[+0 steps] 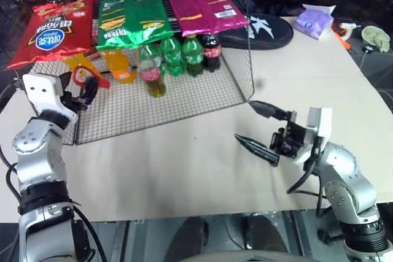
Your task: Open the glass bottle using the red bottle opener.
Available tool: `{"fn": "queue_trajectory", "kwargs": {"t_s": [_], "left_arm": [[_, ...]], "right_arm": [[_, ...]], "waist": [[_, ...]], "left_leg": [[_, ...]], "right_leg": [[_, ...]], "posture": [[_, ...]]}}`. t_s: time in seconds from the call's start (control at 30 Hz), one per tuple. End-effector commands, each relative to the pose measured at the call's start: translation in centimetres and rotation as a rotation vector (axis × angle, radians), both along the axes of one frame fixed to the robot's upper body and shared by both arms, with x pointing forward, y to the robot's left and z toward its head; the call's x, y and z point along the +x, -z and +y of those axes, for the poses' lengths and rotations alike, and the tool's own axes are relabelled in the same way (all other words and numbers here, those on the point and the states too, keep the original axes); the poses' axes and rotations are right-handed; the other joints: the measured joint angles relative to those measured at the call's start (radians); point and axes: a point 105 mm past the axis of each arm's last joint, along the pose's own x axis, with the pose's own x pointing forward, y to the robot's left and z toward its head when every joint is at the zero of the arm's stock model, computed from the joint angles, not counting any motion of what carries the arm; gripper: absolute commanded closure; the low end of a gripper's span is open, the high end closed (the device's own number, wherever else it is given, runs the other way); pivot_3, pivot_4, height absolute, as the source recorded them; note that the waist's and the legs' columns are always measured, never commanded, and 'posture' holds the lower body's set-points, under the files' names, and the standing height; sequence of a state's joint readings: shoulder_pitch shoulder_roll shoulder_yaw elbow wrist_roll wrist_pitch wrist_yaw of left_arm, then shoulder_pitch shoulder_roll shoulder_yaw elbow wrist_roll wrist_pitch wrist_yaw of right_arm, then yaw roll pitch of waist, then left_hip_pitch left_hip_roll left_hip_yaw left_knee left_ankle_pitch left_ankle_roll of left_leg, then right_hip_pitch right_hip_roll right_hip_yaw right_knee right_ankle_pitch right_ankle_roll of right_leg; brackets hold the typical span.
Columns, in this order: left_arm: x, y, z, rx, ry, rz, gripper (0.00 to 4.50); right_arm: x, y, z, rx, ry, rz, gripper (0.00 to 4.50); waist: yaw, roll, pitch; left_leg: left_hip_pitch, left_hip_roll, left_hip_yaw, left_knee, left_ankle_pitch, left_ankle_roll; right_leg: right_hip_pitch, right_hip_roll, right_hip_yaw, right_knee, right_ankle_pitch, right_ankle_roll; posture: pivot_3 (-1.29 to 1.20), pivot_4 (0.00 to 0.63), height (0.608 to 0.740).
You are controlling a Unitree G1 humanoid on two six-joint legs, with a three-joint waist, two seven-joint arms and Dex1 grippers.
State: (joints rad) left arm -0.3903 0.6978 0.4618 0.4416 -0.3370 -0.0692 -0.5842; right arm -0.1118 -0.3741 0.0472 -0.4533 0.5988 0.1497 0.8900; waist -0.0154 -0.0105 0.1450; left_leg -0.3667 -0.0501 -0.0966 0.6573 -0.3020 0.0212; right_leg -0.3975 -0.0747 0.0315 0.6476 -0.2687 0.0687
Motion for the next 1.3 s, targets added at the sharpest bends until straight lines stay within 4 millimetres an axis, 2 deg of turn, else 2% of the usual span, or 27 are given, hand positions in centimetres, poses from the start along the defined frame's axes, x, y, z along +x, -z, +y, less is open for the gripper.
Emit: {"fn": "queue_trajectory", "kwargs": {"t_s": [0.03, 0.27, 0.43, 0.47, 0.53, 0.57, 0.93, 1.17, 1.3], "left_arm": [[-0.1, -1.8, 0.3, 0.049, 0.002, -0.052, 1.03], [0.0, -2.6, -0.9, 0.047, 0.052, -0.087, 1.03], [-0.2, -2.6, -0.7, 0.033, 0.045, -0.095, 1.03], [-0.2, -2.6, -0.5, 0.03, 0.041, -0.094, 1.54], [-0.3, -2.6, -0.3, 0.029, 0.035, -0.094, 2.23], [-0.4, -2.5, -0.3, 0.029, 0.033, -0.093, 2.27], [-0.5, -2.0, -0.1, 0.031, 0.023, -0.083, 2.27], [-0.8, -3.2, -0.4, 0.034, 0.025, -0.127, 2.27], [-1.6, -4.1, -1.2, 0.042, 0.036, -0.158, 2.27]], "right_arm": [[-0.5, -0.6, 0.0, 0.016, 0.002, -0.044, 0.15], [-0.3, -0.1, 0.0, 0.008, 0.019, -0.037, 0.15], [-0.3, 0.2, 0.2, 0.002, 0.016, -0.026, 0.15], [-0.3, 0.3, 0.2, 0.001, 0.017, -0.025, 0.0], [-0.3, 0.3, 0.1, -0.002, 0.017, -0.024, 0.0], [-0.2, 0.4, 0.1, -0.002, 0.017, -0.024, 0.0], [-0.1, 0.4, 0.3, -0.003, 0.02, -0.02, 0.0], [-0.1, 0.9, 0.1, -0.011, 0.028, -0.007, 0.0], [-0.1, 1.0, 0.1, -0.013, 0.031, -0.003, 0.0]], "waist": [[0.0, 0.0, 0.0], [0.001, 0.0, 0.0], [0.001, 0.0, 0.0], [0.001, 0.0, 0.0], [0.001, 0.0, 0.0], [0.001, 0.0, 0.0], [0.001, 0.0, 0.0], [0.001, 0.0, 0.0], [0.001, 0.0, 0.0]], "left_leg": [[0.0, 0.0, 0.0, 0.0, 0.0, 0.0], [-0.001, 0.0, 0.0, 0.007, 0.0, 0.0], [-0.001, 0.0, 0.0, 0.011, 0.0, 0.0], [-0.001, 0.0, 0.0, 0.011, 0.0, 0.0], [0.0, 0.0, 0.0, 0.012, 0.0, 0.0], [0.0, 0.0, 0.0, 0.012, 0.0, 0.0], [0.0, 0.0, 0.0, 0.012, 0.0, 0.0], [0.0, 0.0, 0.0, 0.012, 0.0, 0.0], [-0.001, 0.0, 0.0, 0.012, 0.0, 0.0]], "right_leg": [[0.0, 0.0, 0.0, 0.0, 0.0, 0.0], [0.0, 0.0, 0.0, 0.006, 0.0, 0.0], [0.0, 0.0, 0.001, 0.012, 0.0, 0.0], [0.0, 0.001, 0.001, 0.013, 0.0, 0.0], [0.0, 0.001, 0.001, 0.014, 0.0, 0.0], [0.0, 0.001, 0.001, 0.014, 0.0, 0.0], [-0.001, 0.001, 0.001, 0.014, 0.0, 0.0], [-0.001, 0.001, 0.001, 0.014, 0.0, 0.0], [-0.001, 0.001, 0.002, 0.013, 0.0, 0.0]], "posture": [[0.0, 0.15, 0.74], [0.0, 0.15, 0.74], [0.0, 0.15, 0.74], [0.0, 0.15, 0.74], [0.0, 0.15, 0.74], [0.0, 0.15, 0.74], [0.0, 0.15, 0.74], [0.0, 0.15, 0.74], [0.0, 0.15, 0.74]]}}
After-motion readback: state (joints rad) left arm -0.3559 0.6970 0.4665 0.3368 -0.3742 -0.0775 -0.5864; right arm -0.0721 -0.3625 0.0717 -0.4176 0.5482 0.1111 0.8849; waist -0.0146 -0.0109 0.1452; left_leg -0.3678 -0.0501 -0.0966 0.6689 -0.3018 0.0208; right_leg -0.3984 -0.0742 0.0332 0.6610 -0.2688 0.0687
